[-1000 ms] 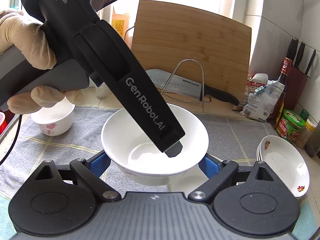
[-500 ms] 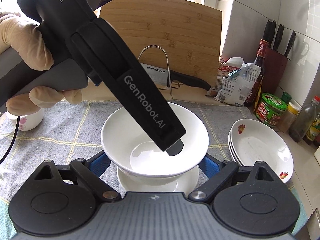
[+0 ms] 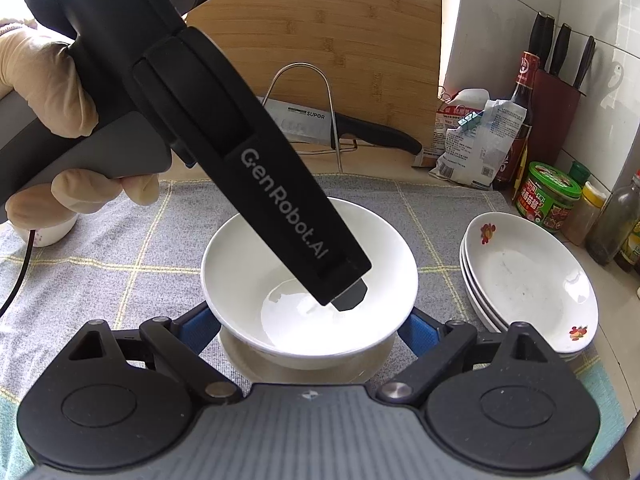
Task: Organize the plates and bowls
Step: 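Lower the bowl into the placed bowl and open the left tool, then move the left tool away toward the remaining pink-flowered bowl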
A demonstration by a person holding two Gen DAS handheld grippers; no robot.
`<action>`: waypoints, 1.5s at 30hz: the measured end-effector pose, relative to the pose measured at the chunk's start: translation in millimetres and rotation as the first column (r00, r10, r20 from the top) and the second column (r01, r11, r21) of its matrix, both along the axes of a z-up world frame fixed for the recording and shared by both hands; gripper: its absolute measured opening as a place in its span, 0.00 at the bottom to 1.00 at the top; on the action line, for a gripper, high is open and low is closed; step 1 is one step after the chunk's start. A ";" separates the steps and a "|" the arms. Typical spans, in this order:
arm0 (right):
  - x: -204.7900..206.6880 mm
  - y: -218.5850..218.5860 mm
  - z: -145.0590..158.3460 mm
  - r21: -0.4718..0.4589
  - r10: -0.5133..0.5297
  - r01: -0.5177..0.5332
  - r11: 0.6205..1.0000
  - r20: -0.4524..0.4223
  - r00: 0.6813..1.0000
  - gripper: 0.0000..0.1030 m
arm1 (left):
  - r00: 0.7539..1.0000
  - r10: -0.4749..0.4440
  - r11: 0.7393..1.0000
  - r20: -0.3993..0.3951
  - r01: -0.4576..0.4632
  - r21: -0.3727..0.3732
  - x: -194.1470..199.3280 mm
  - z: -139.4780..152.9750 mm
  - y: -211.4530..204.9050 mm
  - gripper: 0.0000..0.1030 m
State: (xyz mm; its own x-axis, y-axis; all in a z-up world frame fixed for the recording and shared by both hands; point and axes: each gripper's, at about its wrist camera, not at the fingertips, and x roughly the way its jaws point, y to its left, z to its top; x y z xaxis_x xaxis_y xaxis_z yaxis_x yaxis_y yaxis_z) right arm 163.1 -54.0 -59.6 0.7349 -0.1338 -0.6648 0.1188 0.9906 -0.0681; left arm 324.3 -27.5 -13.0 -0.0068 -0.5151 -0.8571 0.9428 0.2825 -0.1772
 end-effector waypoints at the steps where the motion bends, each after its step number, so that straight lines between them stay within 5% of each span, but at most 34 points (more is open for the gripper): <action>1: 0.2 -0.3 -0.4 0.002 0.001 -0.001 1.000 -0.001 1.000 0.93 | 1.000 0.001 1.000 -0.002 -0.001 0.002 0.0 -0.9 -0.2 0.70; 11: 0.7 -7.2 -5.2 0.047 0.003 -0.002 0.999 -0.023 1.000 0.97 | 1.000 0.000 1.000 -0.010 0.000 0.005 -3.2 -8.0 -2.5 0.80; 21: -9.4 -2.0 3.7 -0.014 0.026 -0.026 1.000 0.027 0.999 1.00 | 0.998 0.043 0.997 0.036 -0.040 -0.062 -2.1 10.3 12.6 0.86; 30: -26.9 9.1 17.4 0.050 0.081 -0.086 0.995 0.099 0.992 1.00 | 0.994 0.105 0.993 0.043 -0.103 -0.058 3.4 11.1 29.5 0.86; 45: -31.2 22.6 8.1 0.067 0.132 -0.137 0.988 0.080 0.988 1.00 | 0.986 0.165 0.983 0.037 -0.161 -0.083 6.6 19.6 53.5 0.86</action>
State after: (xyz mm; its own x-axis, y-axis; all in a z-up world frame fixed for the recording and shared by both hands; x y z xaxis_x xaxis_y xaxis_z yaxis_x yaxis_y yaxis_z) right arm 131.8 -31.4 -51.5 0.7915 0.0158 -0.6110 -0.0137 0.9999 0.0082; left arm 330.9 26.0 6.6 0.1191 -0.5730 -0.8109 0.8926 0.4195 -0.1653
